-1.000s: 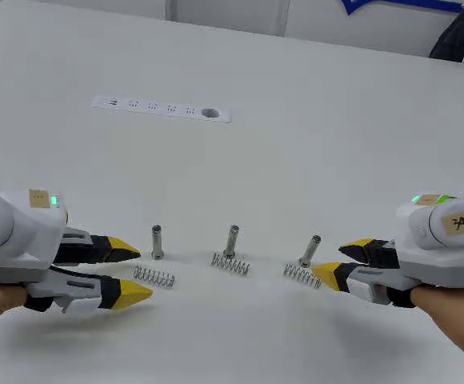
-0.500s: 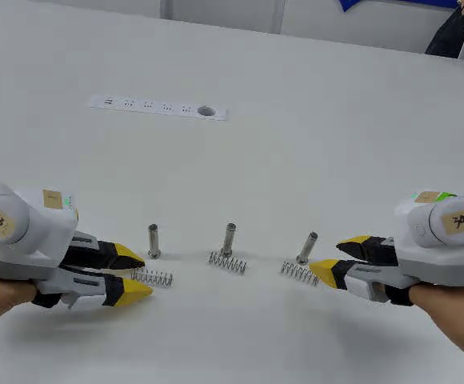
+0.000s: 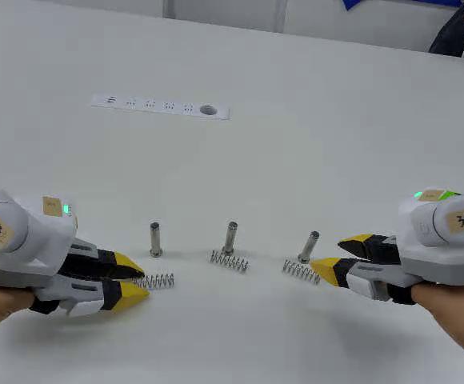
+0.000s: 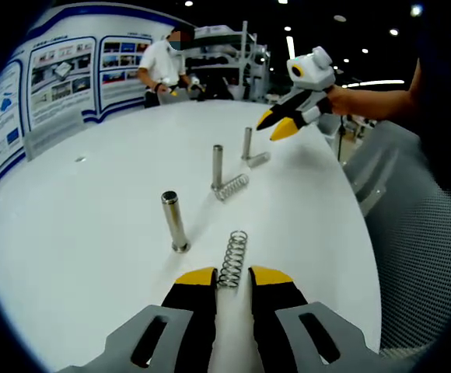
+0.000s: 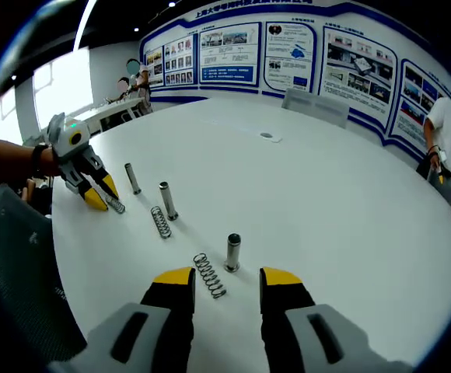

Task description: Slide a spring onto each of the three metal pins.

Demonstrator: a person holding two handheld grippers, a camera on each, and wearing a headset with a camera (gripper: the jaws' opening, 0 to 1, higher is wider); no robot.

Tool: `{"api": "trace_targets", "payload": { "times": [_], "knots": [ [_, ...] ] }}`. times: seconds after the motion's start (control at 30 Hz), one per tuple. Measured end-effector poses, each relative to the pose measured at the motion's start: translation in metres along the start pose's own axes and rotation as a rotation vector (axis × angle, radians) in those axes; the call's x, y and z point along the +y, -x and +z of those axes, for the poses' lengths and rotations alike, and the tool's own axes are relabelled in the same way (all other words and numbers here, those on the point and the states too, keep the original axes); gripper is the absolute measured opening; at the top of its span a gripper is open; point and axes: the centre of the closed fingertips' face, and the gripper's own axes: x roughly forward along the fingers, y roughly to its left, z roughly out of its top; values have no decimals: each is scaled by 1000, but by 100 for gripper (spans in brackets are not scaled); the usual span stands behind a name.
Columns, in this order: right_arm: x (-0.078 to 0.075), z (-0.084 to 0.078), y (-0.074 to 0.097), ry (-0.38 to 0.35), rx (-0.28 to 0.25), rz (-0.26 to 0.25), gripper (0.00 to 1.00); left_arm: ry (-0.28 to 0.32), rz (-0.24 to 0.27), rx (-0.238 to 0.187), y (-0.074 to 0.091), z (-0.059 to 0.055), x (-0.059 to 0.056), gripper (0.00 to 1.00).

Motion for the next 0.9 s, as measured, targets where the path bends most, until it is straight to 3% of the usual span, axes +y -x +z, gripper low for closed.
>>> {"api": "trace_targets", "payload": {
  "times": [0.27,0.53,0.77,0.9],
  "knots": [
    [2,6,3,8,-15,1,34,-34,10,7,1,-1,0,12],
    [15,13,12,36,-33,22,33,-44,17,14,2,-1,0,11],
    [30,22,17,62,-48,72,32,-63,2,-4,8,9,-7,10],
    [46,28,18,69,-54,133,31,-88,-14,-8,10,16,-15,10]
  ]
}}
